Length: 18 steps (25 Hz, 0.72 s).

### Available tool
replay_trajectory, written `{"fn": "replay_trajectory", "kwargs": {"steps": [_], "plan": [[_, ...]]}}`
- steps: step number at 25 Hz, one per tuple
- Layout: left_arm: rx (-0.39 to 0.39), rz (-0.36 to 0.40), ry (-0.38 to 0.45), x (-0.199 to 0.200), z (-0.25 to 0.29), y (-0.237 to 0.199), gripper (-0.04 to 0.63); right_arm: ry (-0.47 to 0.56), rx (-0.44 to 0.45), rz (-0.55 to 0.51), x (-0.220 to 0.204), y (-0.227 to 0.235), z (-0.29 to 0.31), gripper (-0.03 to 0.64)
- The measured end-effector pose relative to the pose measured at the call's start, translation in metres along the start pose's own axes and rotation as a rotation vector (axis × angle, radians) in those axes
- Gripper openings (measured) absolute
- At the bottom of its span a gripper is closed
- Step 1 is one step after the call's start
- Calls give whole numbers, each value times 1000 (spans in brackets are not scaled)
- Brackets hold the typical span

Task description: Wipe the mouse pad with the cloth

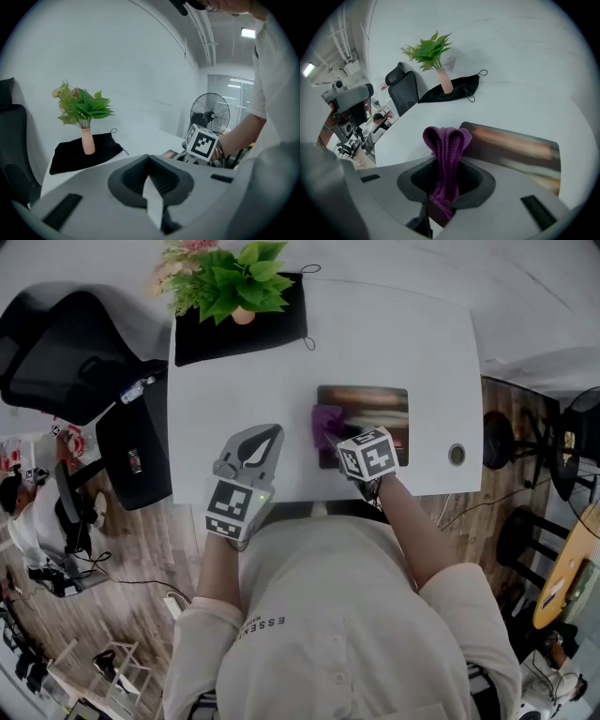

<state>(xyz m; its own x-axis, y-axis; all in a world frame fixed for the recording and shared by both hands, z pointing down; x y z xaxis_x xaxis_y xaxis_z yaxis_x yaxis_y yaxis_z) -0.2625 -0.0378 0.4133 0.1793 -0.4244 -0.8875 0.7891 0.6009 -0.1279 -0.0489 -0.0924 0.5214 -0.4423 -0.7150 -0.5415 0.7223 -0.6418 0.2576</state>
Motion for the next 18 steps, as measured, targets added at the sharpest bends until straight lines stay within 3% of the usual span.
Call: {"fn": "replay_trajectory", "kwargs": {"steps": [18], "plan": [[1,14,-16,16,43,46,2,-1,-12,29,-29,58,-36,101]]}}
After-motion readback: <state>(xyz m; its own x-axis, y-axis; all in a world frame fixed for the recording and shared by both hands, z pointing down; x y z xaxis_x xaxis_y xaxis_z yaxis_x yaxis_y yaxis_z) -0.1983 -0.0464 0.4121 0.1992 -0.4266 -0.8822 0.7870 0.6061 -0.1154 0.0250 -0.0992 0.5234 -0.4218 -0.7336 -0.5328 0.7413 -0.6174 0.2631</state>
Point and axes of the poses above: the fingertips, and each gripper's own axes: z forward along the fingers, y to its right, x out of its top, the point moved 10 cm from there along -z, backward along the fingers, and after that the axes turned 4 degrees about -z, right-handed, at the moved point
